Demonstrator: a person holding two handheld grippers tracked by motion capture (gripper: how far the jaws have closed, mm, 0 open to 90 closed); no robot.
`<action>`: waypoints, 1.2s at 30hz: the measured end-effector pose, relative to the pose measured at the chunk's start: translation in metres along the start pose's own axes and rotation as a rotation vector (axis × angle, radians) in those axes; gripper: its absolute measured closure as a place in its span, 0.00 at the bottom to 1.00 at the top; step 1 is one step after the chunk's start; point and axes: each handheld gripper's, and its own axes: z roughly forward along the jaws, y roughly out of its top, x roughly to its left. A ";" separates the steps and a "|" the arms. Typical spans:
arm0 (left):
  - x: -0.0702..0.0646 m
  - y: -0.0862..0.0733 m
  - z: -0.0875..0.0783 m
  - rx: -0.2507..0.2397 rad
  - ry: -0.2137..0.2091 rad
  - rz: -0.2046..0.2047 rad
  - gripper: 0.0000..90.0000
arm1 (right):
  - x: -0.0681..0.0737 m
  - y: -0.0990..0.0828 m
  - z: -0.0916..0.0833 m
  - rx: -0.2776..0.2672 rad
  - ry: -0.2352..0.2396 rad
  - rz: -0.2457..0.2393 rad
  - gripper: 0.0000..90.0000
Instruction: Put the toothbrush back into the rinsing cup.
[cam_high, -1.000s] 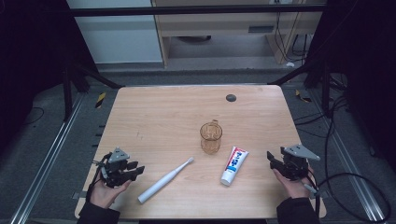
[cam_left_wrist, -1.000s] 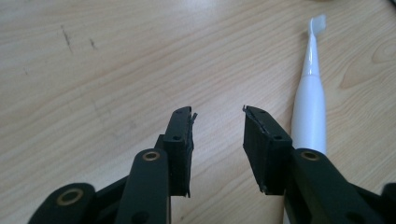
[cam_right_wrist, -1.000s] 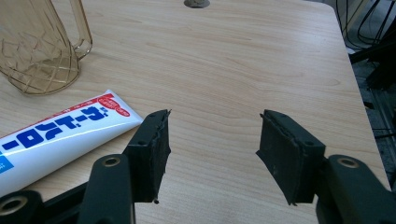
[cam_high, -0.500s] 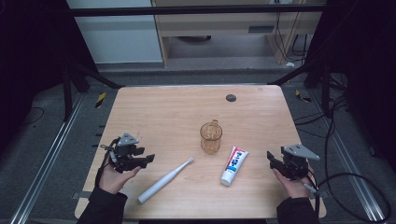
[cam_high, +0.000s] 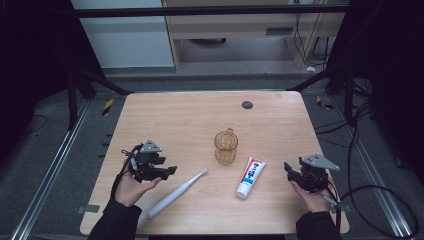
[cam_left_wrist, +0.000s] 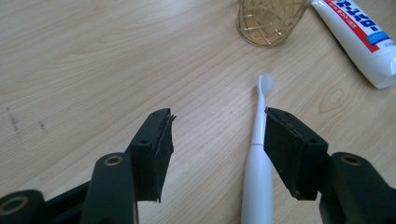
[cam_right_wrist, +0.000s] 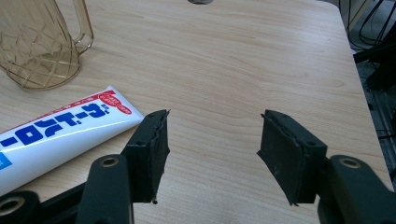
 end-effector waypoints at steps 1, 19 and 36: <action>-0.001 0.000 0.002 0.010 -0.004 0.009 0.46 | 0.000 0.000 0.001 0.002 0.000 -0.001 0.46; -0.024 -0.001 0.026 0.100 -0.037 0.096 0.46 | 0.003 0.000 0.006 0.027 0.008 -0.015 0.46; -0.035 -0.002 0.041 0.233 -0.027 0.157 0.52 | 0.004 0.001 0.008 0.039 0.012 -0.036 0.46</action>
